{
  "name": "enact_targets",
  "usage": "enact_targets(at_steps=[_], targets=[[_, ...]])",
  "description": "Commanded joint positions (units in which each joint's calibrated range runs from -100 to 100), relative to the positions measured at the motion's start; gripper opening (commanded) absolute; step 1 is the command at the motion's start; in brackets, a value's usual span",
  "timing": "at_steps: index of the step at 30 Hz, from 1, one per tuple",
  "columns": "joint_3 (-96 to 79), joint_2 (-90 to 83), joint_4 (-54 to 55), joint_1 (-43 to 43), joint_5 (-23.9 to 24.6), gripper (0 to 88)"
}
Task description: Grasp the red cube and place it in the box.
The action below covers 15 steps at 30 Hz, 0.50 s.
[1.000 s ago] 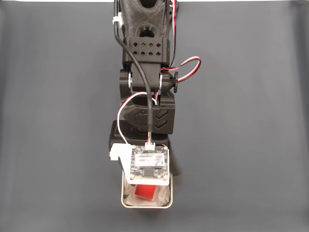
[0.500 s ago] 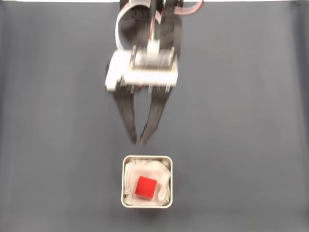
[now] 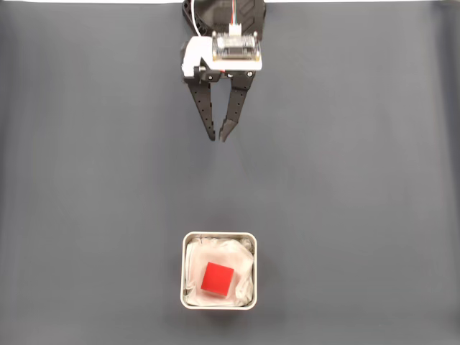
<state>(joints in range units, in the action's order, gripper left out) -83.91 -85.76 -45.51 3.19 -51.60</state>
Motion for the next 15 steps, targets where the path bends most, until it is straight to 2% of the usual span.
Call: enact_targets(at_steps=[1, 7, 15], targets=[[-9.4, -8.2, -5.4, -0.5, 0.4, 0.0], [-15.9, -12.6, -19.3, -1.9, 2.0, 0.0], [-15.9, -14.1, -28.0, -3.5, 3.7, 0.0]])
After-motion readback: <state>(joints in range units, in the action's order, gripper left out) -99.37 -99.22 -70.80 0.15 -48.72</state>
